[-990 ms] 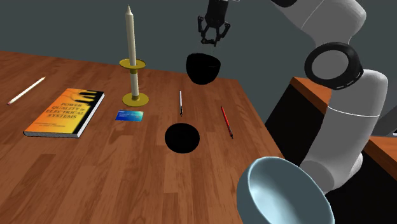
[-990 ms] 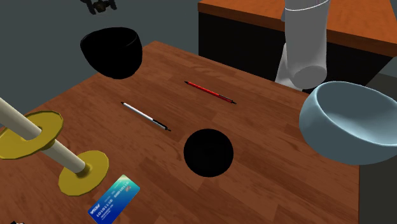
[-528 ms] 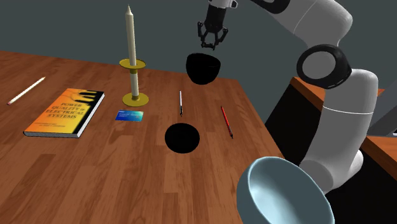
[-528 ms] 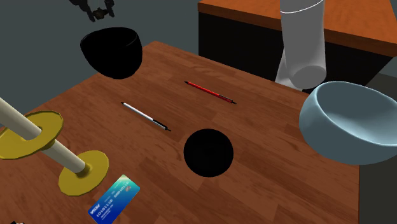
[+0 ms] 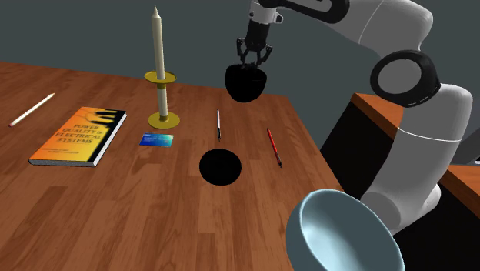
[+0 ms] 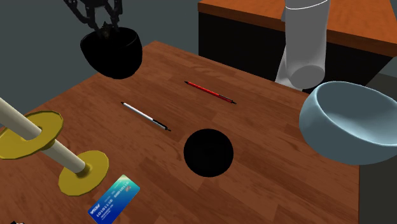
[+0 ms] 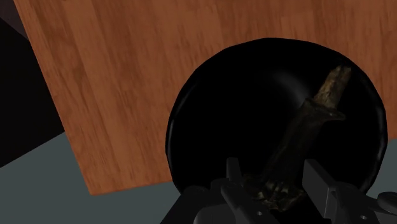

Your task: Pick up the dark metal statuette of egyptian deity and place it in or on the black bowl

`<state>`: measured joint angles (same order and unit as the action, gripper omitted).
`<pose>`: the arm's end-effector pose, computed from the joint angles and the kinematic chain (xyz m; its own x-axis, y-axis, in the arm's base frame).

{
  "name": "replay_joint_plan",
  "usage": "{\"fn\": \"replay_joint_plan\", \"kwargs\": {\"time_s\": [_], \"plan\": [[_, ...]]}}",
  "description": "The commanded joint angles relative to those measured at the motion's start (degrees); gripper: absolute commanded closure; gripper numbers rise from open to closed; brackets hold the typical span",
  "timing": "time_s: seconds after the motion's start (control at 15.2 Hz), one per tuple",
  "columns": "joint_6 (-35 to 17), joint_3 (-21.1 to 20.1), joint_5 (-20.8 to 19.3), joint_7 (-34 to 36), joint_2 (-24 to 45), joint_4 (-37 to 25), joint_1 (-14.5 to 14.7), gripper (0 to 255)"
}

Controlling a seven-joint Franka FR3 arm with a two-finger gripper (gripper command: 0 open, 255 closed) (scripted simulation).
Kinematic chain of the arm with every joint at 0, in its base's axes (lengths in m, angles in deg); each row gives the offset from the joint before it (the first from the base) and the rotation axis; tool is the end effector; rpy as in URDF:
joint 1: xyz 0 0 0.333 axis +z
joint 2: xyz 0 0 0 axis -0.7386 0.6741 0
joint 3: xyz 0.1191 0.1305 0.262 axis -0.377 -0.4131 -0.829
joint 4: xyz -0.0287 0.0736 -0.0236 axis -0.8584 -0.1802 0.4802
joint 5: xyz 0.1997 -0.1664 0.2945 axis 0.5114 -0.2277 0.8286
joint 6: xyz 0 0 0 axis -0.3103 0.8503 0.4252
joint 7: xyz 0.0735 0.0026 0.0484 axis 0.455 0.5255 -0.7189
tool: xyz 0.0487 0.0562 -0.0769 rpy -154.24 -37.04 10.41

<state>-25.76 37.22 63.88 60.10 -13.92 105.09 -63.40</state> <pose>0.6484 0.0052 0.6093 0.6693 -0.7429 0.0166 -0.7427 -0.6695 -0.0149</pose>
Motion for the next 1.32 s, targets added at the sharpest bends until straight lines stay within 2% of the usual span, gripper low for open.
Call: {"fn": "replay_joint_plan", "kwargs": {"time_s": [0.0, 0.46, 0.53, 0.86, 1.12, 1.25], "plan": [[-1.5, 0.0, 0.3, 0.0, -0.7, 2.1, -0.3, 255], [-1.5, 0.0, 0.3, 0.0, -0.7, 2.1, -0.3, 255], [-1.5, 0.0, 0.3, 0.0, -0.7, 2.1, -0.3, 0], [-1.5, 0.0, 0.3, 0.0, -0.7, 2.1, -0.3, 0], [8.9, 0.0, -1.7, 0.2, 4.3, -13.1, 2.3, 0], [8.8, 0.0, -1.7, 0.2, 4.3, -13.0, 2.3, 0]]}}
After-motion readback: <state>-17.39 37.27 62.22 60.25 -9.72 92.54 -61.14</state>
